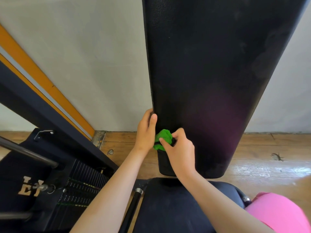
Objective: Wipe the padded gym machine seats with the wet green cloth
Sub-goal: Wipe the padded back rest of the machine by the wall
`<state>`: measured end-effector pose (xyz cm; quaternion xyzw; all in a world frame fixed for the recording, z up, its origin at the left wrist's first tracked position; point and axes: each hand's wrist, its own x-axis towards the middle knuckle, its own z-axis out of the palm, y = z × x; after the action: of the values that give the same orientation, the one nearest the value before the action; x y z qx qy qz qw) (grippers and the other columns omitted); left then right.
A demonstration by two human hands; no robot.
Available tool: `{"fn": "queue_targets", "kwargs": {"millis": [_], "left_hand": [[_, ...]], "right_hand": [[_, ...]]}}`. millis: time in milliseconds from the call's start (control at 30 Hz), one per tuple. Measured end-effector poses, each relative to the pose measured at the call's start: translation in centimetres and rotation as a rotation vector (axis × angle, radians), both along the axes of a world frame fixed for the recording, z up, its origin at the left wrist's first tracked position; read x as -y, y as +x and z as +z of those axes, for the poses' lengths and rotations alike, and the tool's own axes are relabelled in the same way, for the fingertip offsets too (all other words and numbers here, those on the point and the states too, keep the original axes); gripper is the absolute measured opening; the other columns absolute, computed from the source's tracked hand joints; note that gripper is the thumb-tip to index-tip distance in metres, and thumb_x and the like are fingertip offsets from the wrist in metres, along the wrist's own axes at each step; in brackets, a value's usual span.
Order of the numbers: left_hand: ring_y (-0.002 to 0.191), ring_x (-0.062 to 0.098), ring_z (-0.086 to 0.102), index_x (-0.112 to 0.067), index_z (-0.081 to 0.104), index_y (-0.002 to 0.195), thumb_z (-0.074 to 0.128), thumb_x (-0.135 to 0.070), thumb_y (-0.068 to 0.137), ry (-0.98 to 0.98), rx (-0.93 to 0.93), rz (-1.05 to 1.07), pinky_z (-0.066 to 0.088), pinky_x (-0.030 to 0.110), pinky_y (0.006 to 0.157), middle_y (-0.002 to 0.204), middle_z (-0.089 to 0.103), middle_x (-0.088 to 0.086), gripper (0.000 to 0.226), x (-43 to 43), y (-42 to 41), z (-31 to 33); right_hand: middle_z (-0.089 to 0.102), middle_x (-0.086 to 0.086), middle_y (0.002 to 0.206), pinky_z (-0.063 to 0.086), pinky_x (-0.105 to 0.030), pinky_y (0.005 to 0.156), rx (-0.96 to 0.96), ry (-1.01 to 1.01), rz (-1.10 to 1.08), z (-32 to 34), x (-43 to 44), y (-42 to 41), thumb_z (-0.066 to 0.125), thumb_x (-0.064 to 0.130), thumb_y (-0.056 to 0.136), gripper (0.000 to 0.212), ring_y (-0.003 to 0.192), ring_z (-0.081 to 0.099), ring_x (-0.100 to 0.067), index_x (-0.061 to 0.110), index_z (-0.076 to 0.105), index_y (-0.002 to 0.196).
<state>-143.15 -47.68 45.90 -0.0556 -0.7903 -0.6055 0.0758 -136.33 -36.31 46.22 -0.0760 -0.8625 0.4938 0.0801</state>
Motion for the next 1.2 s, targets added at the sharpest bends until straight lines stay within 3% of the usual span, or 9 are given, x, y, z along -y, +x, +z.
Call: {"fn": "queue_targets", "kwargs": {"millis": [100, 233, 300, 400, 500, 633, 733, 1000, 1200], "left_hand": [[0.108, 0.008, 0.059, -0.016, 0.055, 0.122, 0.029, -0.061, 0.093, -0.009, 0.057, 0.019, 0.049, 0.037, 0.097, 0.112, 0.064, -0.004, 0.06, -0.1, 0.7, -1.7], [0.112, -0.012, 0.048, -0.017, 0.046, 0.136, 0.023, -0.067, 0.093, 0.012, 0.123, 0.05, 0.036, 0.014, 0.097, 0.119, 0.055, -0.019, 0.07, -0.7, 0.6, -2.5], [0.121, -0.002, 0.048, -0.015, 0.048, 0.136, 0.018, -0.076, 0.086, 0.024, 0.17, 0.054, 0.037, 0.023, 0.105, 0.129, 0.056, -0.007, 0.084, -1.0, 0.2, -3.3], [0.088, 0.016, 0.056, -0.011, 0.057, 0.089, 0.008, -0.075, 0.08, -0.049, 0.148, 0.164, 0.048, 0.036, 0.082, 0.09, 0.059, 0.013, 0.081, -1.7, -0.4, -4.2], [0.061, 0.011, 0.038, -0.022, 0.034, 0.062, 0.005, -0.066, 0.081, -0.129, 0.065, 0.263, 0.034, 0.024, 0.061, 0.063, 0.036, -0.001, 0.056, -2.2, -0.5, -4.2], [0.057, 0.01, 0.035, -0.024, 0.031, 0.059, 0.003, -0.065, 0.082, -0.167, 0.017, 0.286, 0.029, 0.023, 0.056, 0.06, 0.033, -0.004, 0.054, -2.2, -0.7, -4.5], [0.056, 0.011, 0.035, -0.024, 0.032, 0.059, -0.001, -0.081, 0.08, -0.165, -0.009, 0.303, 0.028, 0.021, 0.054, 0.059, 0.034, -0.004, 0.069, -2.2, -0.8, -4.9], [0.062, 0.024, 0.045, -0.013, 0.041, 0.064, -0.001, -0.087, 0.076, -0.132, -0.011, 0.326, 0.035, 0.031, 0.057, 0.065, 0.045, 0.013, 0.086, -2.2, -0.9, -5.4], [0.067, 0.018, 0.043, -0.022, 0.035, 0.063, 0.012, -0.052, 0.099, -0.162, 0.107, 0.368, 0.036, 0.026, 0.063, 0.066, 0.039, 0.002, 0.052, -2.6, -0.5, -4.6]], "right_hand": [[0.06, 0.009, 0.077, 0.042, -0.016, 0.053, 0.051, 0.064, 0.025, -1.3, -0.3, 0.5, 0.071, 0.035, 0.086, 0.03, 0.063, 0.057, -0.004, 0.019, 0.046, 0.091], [0.063, 0.008, 0.08, 0.055, -0.03, 0.061, 0.089, 0.102, 0.03, -2.6, -0.9, 0.9, 0.071, 0.035, 0.086, 0.03, 0.067, 0.06, -0.007, 0.019, 0.046, 0.093], [0.063, 0.008, 0.081, 0.056, -0.032, 0.062, 0.102, 0.131, 0.035, -3.3, -1.2, 1.2, 0.07, 0.036, 0.086, 0.03, 0.068, 0.06, -0.007, 0.021, 0.045, 0.093], [0.061, 0.011, 0.081, 0.051, -0.026, 0.059, 0.149, 0.226, 0.079, -4.8, -2.4, 2.0, 0.068, 0.039, 0.088, 0.03, 0.066, 0.057, -0.004, 0.024, 0.042, 0.094], [0.058, 0.012, 0.081, 0.039, -0.021, 0.055, 0.227, 0.279, 0.079, -6.4, -4.0, 3.0, 0.067, 0.038, 0.089, 0.031, 0.066, 0.054, -0.004, 0.025, 0.039, 0.093], [0.061, 0.009, 0.084, 0.045, -0.027, 0.06, 0.232, 0.246, 0.046, -6.8, -4.3, 3.1, 0.069, 0.035, 0.088, 0.03, 0.071, 0.057, -0.011, 0.025, 0.041, 0.092], [0.062, 0.01, 0.082, 0.052, -0.028, 0.061, 0.146, 0.187, 0.033, -5.3, -3.8, 2.4, 0.071, 0.033, 0.086, 0.028, 0.068, 0.058, -0.005, 0.024, 0.045, 0.092], [0.058, 0.01, 0.071, 0.044, -0.021, 0.053, -0.039, 0.071, -0.028, -1.7, -5.8, 1.3, 0.074, 0.032, 0.083, 0.031, 0.06, 0.054, -0.006, 0.023, 0.044, 0.088], [0.058, 0.013, 0.072, 0.032, -0.021, 0.05, 0.194, 0.255, -0.039, -5.7, -9.0, 3.6, 0.072, 0.033, 0.086, 0.033, 0.059, 0.051, 0.0, 0.024, 0.04, 0.087]]}}
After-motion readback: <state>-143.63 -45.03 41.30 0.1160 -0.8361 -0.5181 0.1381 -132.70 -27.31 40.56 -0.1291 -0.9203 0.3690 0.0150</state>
